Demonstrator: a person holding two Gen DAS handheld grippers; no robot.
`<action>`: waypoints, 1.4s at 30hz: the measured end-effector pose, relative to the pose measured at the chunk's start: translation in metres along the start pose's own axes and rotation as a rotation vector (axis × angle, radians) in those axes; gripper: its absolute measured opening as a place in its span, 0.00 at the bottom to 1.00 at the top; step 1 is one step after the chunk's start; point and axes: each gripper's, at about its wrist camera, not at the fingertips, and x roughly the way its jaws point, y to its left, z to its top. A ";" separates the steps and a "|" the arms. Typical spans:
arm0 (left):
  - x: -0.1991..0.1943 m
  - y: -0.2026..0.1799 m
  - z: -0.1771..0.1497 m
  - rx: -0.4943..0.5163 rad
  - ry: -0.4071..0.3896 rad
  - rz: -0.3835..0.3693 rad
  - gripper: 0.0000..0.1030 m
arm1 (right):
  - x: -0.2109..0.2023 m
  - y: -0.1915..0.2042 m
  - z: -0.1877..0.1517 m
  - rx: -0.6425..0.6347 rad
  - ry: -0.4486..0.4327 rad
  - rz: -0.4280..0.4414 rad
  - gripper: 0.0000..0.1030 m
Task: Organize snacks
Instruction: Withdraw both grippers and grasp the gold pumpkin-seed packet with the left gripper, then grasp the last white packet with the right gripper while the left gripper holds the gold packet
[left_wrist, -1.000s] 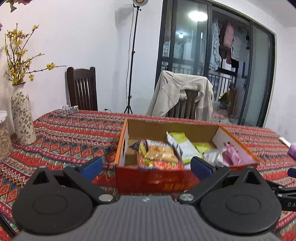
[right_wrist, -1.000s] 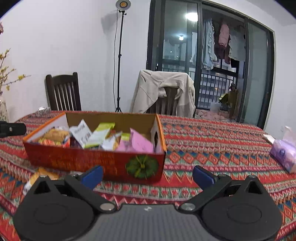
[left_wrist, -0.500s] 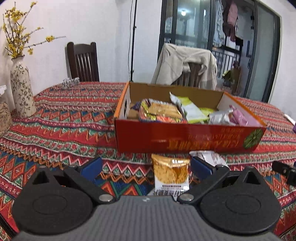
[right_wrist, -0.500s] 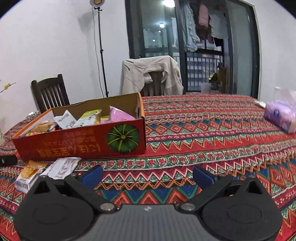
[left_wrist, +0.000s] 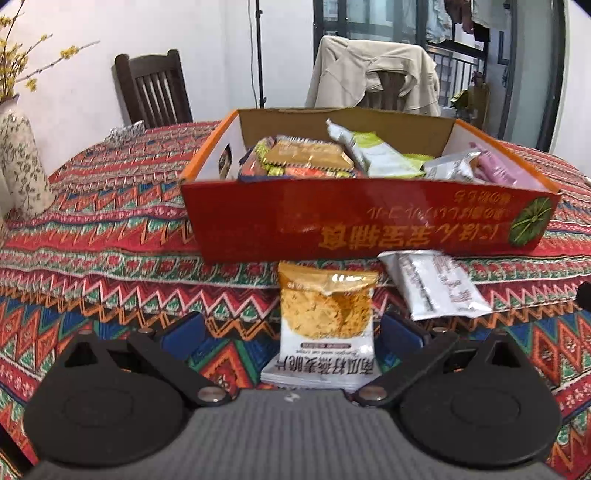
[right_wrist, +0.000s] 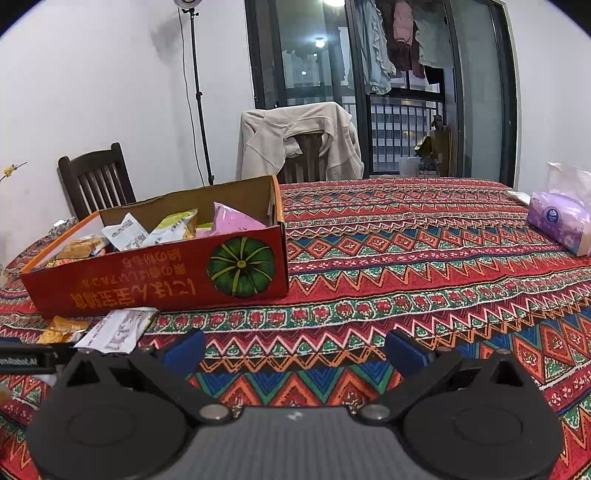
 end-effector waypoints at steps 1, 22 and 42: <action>0.001 0.001 0.000 -0.009 0.000 -0.006 1.00 | 0.001 0.000 0.000 -0.002 0.002 0.001 1.00; -0.022 0.013 -0.003 -0.080 -0.123 -0.068 0.44 | 0.004 0.005 -0.002 -0.019 0.011 -0.004 1.00; -0.038 0.043 0.005 -0.185 -0.251 0.031 0.44 | 0.022 0.106 0.036 -0.183 0.036 0.154 0.99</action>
